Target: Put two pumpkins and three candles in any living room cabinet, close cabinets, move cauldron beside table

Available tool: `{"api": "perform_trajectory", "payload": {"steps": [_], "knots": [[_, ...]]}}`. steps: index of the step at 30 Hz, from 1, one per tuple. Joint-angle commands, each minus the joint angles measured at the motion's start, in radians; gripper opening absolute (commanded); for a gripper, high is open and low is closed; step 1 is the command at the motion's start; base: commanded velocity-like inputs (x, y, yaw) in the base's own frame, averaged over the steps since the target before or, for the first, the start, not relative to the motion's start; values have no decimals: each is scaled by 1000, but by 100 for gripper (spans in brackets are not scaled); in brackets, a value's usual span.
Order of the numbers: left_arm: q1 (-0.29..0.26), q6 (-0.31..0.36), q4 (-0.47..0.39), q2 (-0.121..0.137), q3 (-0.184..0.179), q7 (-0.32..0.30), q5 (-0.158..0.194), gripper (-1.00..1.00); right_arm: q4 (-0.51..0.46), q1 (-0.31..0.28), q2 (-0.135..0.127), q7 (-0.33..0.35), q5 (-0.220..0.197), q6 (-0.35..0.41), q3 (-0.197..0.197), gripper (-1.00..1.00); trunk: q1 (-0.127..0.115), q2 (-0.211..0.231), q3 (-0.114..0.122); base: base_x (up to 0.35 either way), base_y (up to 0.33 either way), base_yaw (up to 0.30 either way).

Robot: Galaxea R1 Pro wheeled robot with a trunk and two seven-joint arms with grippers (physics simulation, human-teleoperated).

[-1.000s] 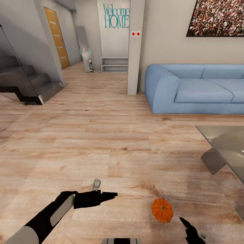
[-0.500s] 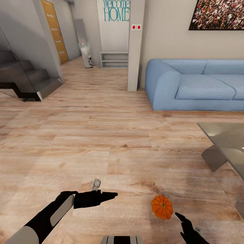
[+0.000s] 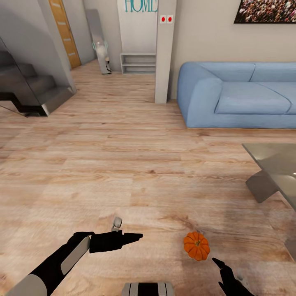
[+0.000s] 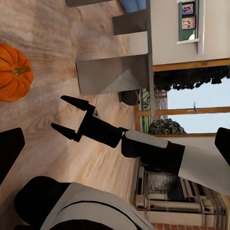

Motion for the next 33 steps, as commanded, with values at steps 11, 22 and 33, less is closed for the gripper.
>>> {"api": "perform_trajectory", "payload": {"steps": [11,22,33], "knots": [[-1,7,-1,2,-3,1,9,100,0,0,2,1,-6,8,0,100,2,-2,-20,0,0,0],[-1,8,-2,4,-3,-3,9,100,-1,0,5,1,-6,8,1,100,2,-2,-20,76,0,0],[-1,7,-1,3,-3,-1,9,100,0,0,5,1,-5,8,1,100,2,-2,-20,160,0,0]]}}
